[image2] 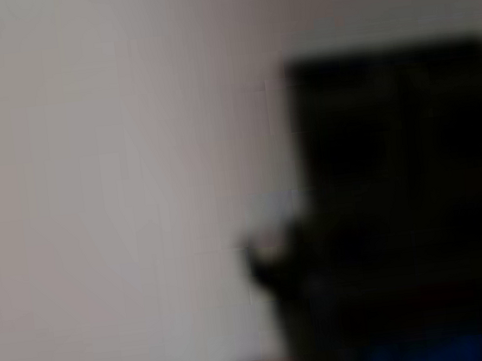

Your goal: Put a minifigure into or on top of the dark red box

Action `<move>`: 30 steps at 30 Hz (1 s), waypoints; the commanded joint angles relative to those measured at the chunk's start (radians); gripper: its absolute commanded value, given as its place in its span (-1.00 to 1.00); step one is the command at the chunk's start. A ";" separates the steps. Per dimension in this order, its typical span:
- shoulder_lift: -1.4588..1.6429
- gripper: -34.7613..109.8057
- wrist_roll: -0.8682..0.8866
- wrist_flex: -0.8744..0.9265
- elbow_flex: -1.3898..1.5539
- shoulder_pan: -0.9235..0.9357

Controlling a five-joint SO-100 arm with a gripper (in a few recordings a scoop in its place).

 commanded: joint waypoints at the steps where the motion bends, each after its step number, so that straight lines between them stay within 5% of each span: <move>1: 0.008 -0.25 0.018 0.025 0.009 0.002; 30: -0.055 -0.47 0.041 0.021 -0.011 -0.060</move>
